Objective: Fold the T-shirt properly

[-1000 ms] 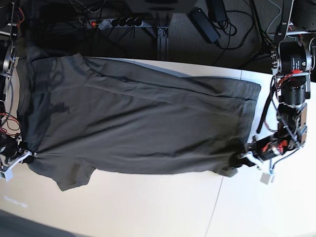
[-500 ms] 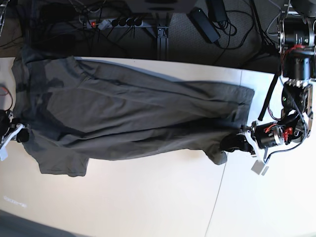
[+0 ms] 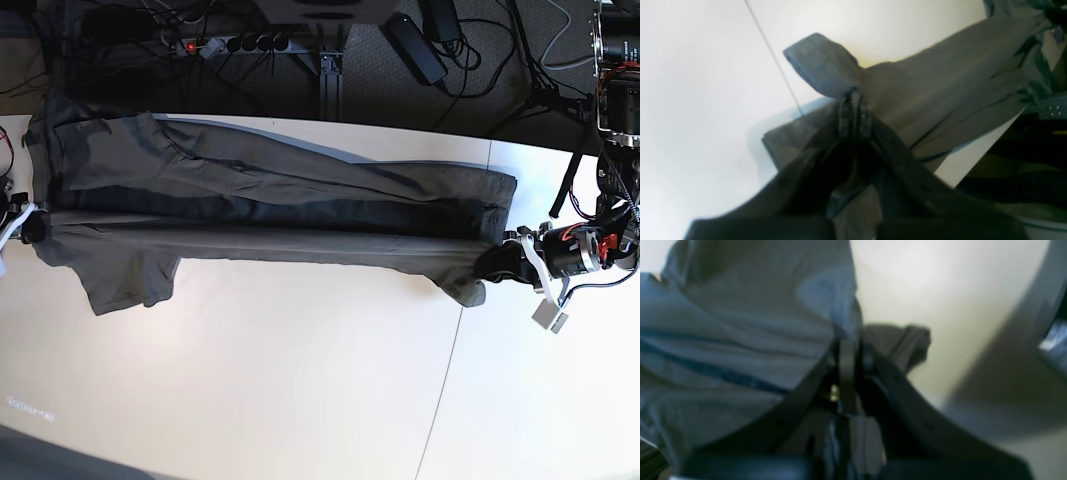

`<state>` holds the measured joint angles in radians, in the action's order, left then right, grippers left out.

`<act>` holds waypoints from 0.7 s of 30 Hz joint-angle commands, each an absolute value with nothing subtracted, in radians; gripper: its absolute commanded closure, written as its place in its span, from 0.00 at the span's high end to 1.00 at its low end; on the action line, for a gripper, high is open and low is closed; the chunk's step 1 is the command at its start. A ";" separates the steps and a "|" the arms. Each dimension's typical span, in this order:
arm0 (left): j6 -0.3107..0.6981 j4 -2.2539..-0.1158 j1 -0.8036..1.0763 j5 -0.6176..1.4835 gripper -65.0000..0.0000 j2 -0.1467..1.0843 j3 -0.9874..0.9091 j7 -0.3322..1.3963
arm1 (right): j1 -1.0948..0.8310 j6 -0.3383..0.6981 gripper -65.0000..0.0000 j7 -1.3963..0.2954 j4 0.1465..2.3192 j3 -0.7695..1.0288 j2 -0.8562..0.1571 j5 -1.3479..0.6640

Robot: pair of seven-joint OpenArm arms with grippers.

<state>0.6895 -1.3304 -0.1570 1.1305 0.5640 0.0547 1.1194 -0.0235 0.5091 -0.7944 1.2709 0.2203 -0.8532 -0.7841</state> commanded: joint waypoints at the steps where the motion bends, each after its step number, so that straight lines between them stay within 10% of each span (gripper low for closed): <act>1: 0.698 -1.348 -0.174 1.146 0.00 0.582 0.046 1.104 | -0.017 0.575 0.00 -0.783 1.283 0.235 -0.885 -0.786; 7: 0.698 -1.348 -0.171 1.171 0.00 0.582 0.046 1.105 | -0.031 0.573 0.00 -0.786 1.269 0.235 -0.879 -0.764; 12: 0.698 -1.348 -0.171 1.171 0.00 0.582 0.046 1.104 | -0.022 0.562 0.61 -0.776 1.270 0.245 -0.878 -0.740; 21: 0.698 -1.348 -0.168 1.171 0.00 0.582 0.046 1.119 | 0.099 0.565 0.62 -0.730 1.248 0.325 -0.870 -0.719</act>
